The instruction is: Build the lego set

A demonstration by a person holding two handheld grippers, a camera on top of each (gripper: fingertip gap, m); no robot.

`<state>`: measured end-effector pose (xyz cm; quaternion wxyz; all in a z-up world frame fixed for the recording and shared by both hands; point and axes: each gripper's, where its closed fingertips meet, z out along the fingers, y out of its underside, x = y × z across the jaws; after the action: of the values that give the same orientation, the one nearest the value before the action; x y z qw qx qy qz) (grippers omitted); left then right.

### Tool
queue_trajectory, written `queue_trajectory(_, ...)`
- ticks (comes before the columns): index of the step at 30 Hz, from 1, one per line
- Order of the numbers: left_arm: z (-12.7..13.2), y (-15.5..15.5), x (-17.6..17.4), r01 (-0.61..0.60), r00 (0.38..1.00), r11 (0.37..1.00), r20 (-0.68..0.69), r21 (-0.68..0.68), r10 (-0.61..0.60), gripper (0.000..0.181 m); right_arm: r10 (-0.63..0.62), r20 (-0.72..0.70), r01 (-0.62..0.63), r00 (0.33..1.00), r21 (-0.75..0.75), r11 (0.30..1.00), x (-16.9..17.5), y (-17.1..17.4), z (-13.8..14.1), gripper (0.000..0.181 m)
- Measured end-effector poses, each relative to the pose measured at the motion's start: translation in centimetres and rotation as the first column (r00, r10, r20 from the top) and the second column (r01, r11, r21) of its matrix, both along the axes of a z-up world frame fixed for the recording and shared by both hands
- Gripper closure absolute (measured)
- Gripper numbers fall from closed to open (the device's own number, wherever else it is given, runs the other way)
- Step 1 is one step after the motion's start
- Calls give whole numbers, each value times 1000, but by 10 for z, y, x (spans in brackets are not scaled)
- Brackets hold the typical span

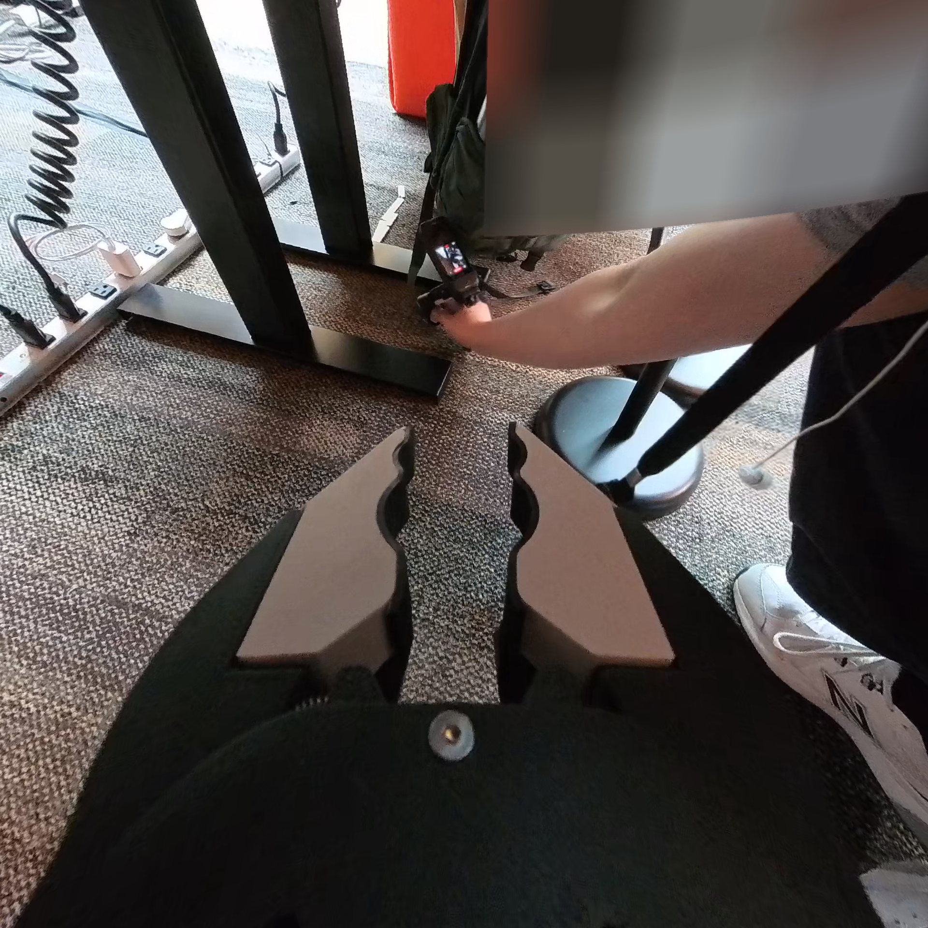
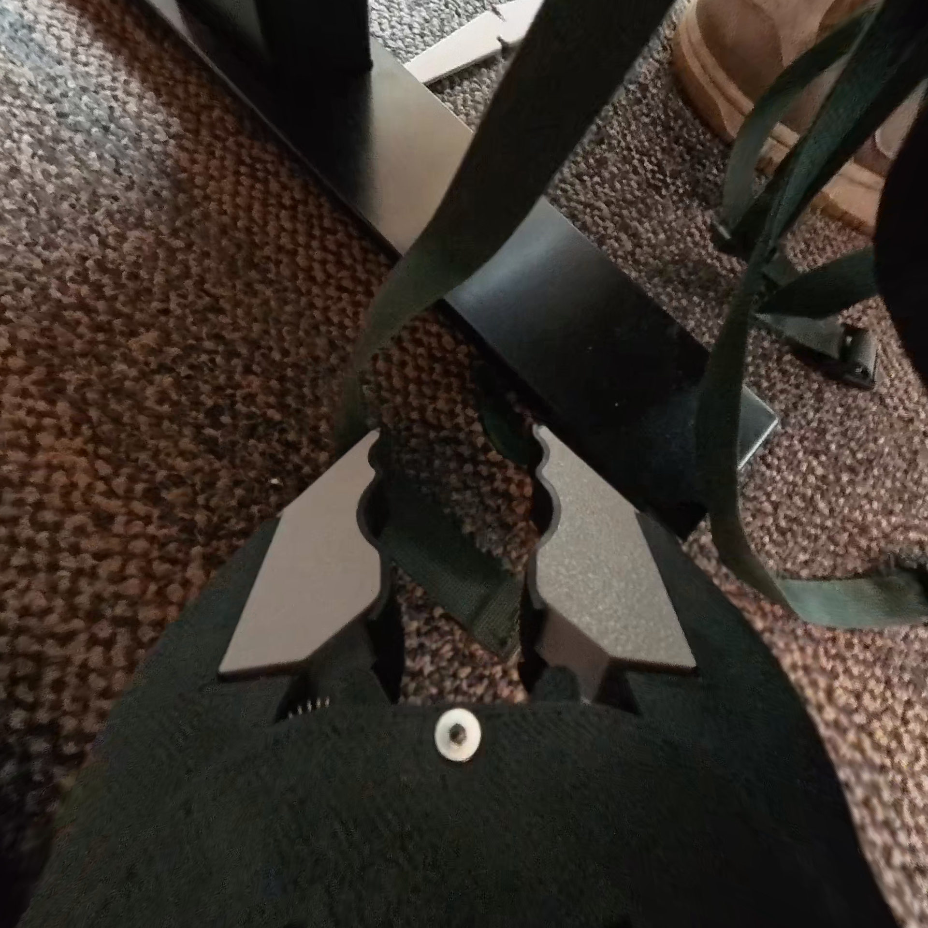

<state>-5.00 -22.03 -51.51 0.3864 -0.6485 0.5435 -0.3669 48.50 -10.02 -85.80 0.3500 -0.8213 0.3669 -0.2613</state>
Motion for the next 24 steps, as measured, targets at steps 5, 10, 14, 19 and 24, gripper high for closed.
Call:
queue_trajectory(5, -4, 0, 3, 7, 1000, 1000, -12, -2, -7, 147, -180, -34, 181, 983, 38, 983, -3, -7, 0, 136)
queue_trajectory(10, -7, -2, 4, 13, 1000, 1000, -12, -8, -13, 148, -191, 43, 182, 981, 153, 971, -11, -8, 14, 139)
queue_trajectory(14, -7, -3, 4, 16, 1000, 1000, -9, -4, -16, 148, -15, 85, 7, 996, 87, 996, -20, 10, 13, 136)
queue_trajectory(19, -5, -4, 3, 13, 1000, 1000, 2, -15, -13, 148, 130, 194, -57, 972, -341, 938, -7, 1, 10, 122)
queue_trajectory(24, 2, -5, 3, 21, 1000, 1000, 15, -15, -21, 148, 95, 101, -60, 990, -306, 950, -3, 1, 9, 122)
